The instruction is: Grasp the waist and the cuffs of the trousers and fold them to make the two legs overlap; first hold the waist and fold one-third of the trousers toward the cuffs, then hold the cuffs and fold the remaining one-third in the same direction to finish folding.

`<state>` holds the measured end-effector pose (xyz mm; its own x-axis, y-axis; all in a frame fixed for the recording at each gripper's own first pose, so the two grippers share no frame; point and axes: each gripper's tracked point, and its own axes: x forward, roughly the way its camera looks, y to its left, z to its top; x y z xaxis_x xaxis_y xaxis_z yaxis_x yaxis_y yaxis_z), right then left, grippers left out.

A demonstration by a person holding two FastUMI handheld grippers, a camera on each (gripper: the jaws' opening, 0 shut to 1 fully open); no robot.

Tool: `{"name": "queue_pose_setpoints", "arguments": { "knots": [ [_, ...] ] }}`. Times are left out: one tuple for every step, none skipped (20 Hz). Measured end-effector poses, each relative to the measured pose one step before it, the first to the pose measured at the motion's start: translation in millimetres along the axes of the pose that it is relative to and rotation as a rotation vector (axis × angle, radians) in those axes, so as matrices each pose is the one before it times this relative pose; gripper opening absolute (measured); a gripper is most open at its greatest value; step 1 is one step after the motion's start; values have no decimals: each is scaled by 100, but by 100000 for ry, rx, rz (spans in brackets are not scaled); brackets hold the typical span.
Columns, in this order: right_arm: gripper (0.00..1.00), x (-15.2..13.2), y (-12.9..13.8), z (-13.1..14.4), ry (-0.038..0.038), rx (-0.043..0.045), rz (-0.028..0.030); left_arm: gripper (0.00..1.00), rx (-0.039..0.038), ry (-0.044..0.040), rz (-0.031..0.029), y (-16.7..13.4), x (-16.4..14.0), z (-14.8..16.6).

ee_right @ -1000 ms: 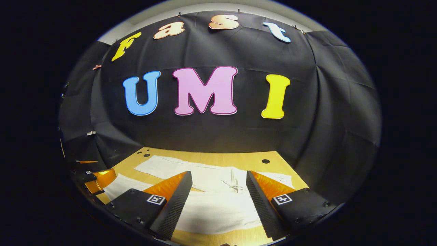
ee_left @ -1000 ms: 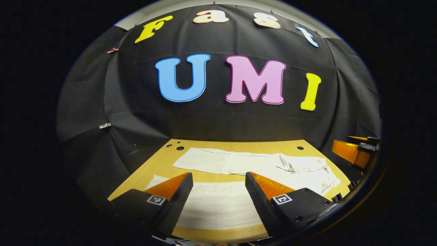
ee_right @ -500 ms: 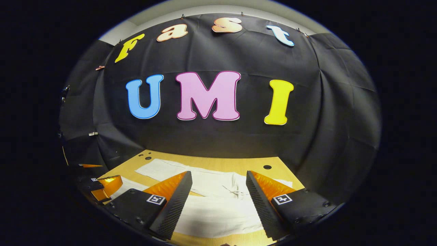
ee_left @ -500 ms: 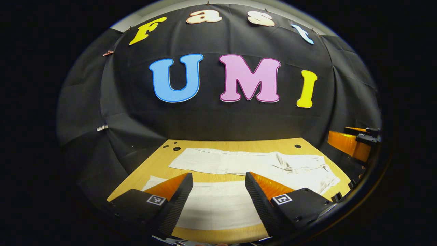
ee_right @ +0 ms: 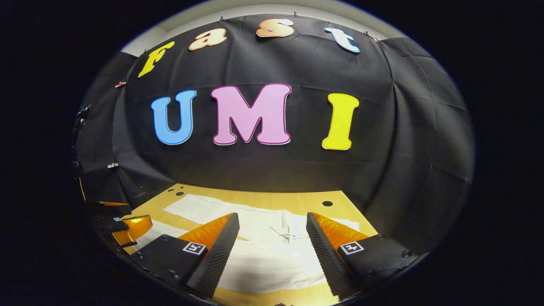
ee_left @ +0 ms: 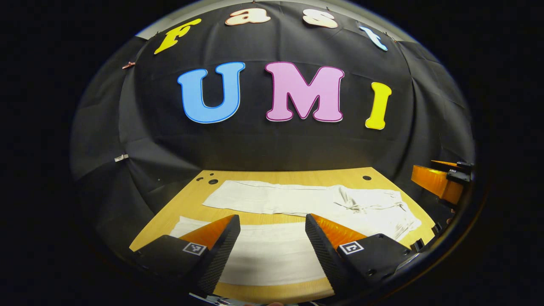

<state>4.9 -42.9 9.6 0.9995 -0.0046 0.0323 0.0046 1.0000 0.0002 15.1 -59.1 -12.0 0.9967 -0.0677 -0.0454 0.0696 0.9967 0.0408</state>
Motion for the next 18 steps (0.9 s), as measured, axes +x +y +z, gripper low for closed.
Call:
{"name": "queue_pose_setpoints", "arguments": {
  "knots": [
    [98, 111, -346, -151, 487, -1584, -17, 98, 172, -89, -158, -151, 115, 144],
    [98, 52, -451, -372, 705, -2044, 94, 98, 274, -133, 32, 19, 179, 118],
    [98, -77, -553, -571, 787, -2552, 168, 98, 368, -315, 310, -52, 73, 171],
    [98, -92, -627, -460, 801, -3135, 134, 98, 197, -276, 442, 70, 99, -3],
    [98, -66, -912, -551, 852, -3560, -157, 98, -45, -87, 649, 164, 137, 112],
    [98, -23, -897, -572, 778, -3458, -152, 97, -185, 277, 901, 145, 37, -111],
    [98, -9, -937, -606, 970, -3120, 240, 98, -246, 433, 925, 212, 102, -82],
    [98, 35, -797, -571, 1164, -2665, 311, 97, -359, 261, 840, 173, 192, -114],
    [98, 42, -900, -380, 953, -2541, 330, 97, -424, 290, 787, 157, 120, -13],
    [98, -29, -668, -303, 705, -2924, 452, 98, -400, 88, 919, 82, 86, -141],
    [98, -32, -800, -458, 610, -3517, 255, 98, -390, 55, 1008, 113, 104, -65],
    [98, 95, -846, -662, 618, -3883, 295, 98, -477, 39, 1062, 149, 51, -159],
    [98, 105, -1000, -649, 688, -3959, 143, 97, -600, -100, 998, 75, 18, -34],
    [98, 123, -903, -629, 967, -4021, 335, 98, -650, -83, 1004, 175, 185, -218],
    [98, 18, -695, -922, 1970, -3513, 1032, 98, -908, 527, 1063, 188, 126, -178],
    [98, -42, -445, -1145, 1939, -2573, 1981, 98, -927, 811, 1027, 143, 55, -352],
    [98, -103, -334, -1274, 1880, -2504, 2362, 98, -313, 601, 969, 168, 60, -199],
    [98, -174, -457, -1324, 2357, -4200, 1408, 98, 362, 545, 915, 241, 25, -223]
  ]
}}
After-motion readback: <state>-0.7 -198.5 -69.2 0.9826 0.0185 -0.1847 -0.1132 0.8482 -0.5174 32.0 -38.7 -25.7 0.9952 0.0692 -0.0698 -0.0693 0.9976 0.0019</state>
